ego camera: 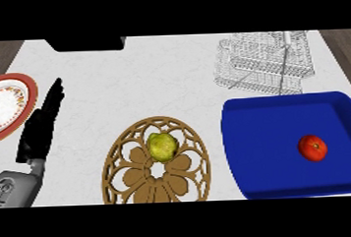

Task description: Pick the tomato from the tray and place it in the tiered basket

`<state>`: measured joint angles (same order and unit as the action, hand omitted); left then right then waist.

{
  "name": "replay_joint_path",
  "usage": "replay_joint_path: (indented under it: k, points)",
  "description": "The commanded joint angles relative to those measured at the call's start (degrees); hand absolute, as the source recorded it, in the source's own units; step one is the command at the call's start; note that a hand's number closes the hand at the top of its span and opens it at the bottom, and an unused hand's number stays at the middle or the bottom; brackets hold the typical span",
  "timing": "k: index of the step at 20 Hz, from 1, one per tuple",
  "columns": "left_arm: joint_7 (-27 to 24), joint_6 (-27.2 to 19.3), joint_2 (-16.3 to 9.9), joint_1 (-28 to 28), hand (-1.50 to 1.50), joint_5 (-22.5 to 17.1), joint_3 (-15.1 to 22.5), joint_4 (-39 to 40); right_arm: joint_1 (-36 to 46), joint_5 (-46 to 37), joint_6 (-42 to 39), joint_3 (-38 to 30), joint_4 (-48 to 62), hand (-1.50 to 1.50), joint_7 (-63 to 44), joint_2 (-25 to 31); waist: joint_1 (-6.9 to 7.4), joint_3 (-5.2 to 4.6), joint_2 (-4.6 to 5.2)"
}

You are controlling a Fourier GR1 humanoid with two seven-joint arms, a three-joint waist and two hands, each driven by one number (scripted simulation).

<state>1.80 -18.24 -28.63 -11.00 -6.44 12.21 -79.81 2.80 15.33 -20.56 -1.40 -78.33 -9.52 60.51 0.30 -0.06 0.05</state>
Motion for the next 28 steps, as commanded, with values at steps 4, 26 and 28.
replay_joint_path:
  k: [4,26,28]
  points:
    - [-1.78,2.2,1.32,0.13,0.0,1.42,-2.49,1.06,8.86,-3.28,-3.43,3.22,2.06,-1.5,-13.26,-3.47,0.17,0.04,0.07]
    - [2.07,6.14,6.84,3.09,0.0,8.94,-7.68,-3.79,3.07,-24.2,-7.63,3.73,-4.96,-1.5,-18.48,-15.64,-0.33,0.06,-0.11]
    - [1.64,7.49,6.0,3.65,0.0,9.05,-8.61,-3.32,3.19,-26.65,-6.68,4.32,-7.01,-1.5,-20.07,-16.57,-0.31,0.06,-0.11]
